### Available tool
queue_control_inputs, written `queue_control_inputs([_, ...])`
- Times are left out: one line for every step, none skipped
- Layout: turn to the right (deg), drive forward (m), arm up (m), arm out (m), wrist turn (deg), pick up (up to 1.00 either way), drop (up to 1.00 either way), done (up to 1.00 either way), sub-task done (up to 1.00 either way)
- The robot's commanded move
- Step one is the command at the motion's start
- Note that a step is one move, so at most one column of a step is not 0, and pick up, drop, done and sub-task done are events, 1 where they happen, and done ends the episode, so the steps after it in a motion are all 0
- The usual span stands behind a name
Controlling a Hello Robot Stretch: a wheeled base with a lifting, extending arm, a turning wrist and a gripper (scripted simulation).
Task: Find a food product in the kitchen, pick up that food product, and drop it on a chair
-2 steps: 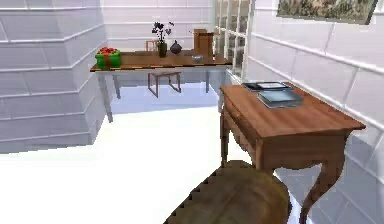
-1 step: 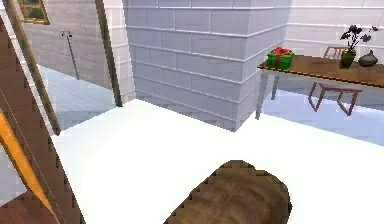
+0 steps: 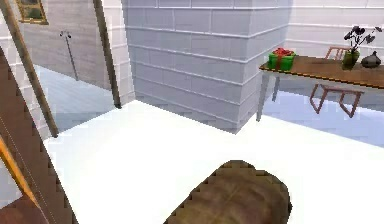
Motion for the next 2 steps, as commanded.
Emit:
queue_control_inputs([-45.0,0.00,0.00,0.00,0.0,0.00,0.00,0.00,0.00])
queue_control_inputs([-39.0,0.00,0.00,0.00,0.0,0.00,0.00,0.00,0.00])
